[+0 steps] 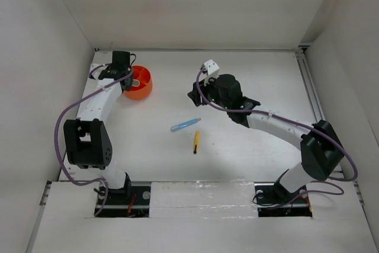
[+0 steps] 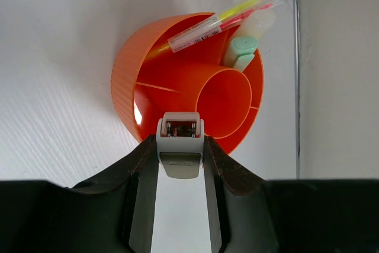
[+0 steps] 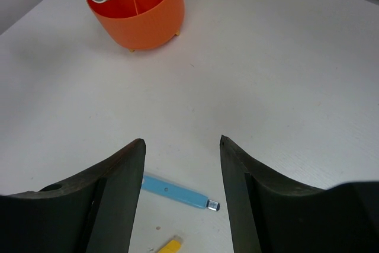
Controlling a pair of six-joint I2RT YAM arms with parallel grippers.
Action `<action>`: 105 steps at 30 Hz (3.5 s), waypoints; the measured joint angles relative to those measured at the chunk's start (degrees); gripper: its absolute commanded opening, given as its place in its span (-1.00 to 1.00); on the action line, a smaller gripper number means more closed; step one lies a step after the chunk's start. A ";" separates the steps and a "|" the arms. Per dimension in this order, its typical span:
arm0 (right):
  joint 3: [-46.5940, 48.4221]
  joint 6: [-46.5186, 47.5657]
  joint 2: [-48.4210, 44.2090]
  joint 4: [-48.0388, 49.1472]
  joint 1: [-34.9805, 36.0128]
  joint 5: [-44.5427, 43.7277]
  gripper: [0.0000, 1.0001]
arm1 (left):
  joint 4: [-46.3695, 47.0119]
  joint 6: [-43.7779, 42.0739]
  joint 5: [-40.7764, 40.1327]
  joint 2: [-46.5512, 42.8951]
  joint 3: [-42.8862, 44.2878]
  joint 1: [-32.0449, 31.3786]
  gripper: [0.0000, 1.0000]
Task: Sort the stationery into containers
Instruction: Place the stapler in the storage box, then pick up the stationery from the center of the board.
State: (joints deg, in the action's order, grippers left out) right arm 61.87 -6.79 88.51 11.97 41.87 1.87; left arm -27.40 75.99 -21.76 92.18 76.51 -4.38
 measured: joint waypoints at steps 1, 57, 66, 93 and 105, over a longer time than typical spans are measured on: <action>0.00 -0.11 0.00 0.00 0.00 0.26 0.18 | 0.17 0.09 0.20 0.04 0.00 0.00 -1.00; 3.10 -0.98 3.45 -5.75 1.20 -3.98 1.00 | 10.88 -5.64 7.74 -9.18 -4.48 0.00 0.87; 7.32 -9.77 6.82 -25.90 11.34 -23.56 0.96 | 9.88 -25.70 16.37 -12.35 -1.14 0.02 1.00; 3.96 -37.51 16.76 -38.77 20.72 -22.80 -1.00 | 4.00 -48.13 27.10 -31.41 -15.10 -0.07 1.00; 0.96 -28.81 11.93 -33.40 19.71 -23.93 -1.00 | 11.76 -46.14 43.80 -30.88 -20.22 -0.04 1.00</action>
State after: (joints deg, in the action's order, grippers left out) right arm 62.83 -35.59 100.44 -21.43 61.58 -22.06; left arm -15.64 29.85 22.04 61.30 56.29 -4.43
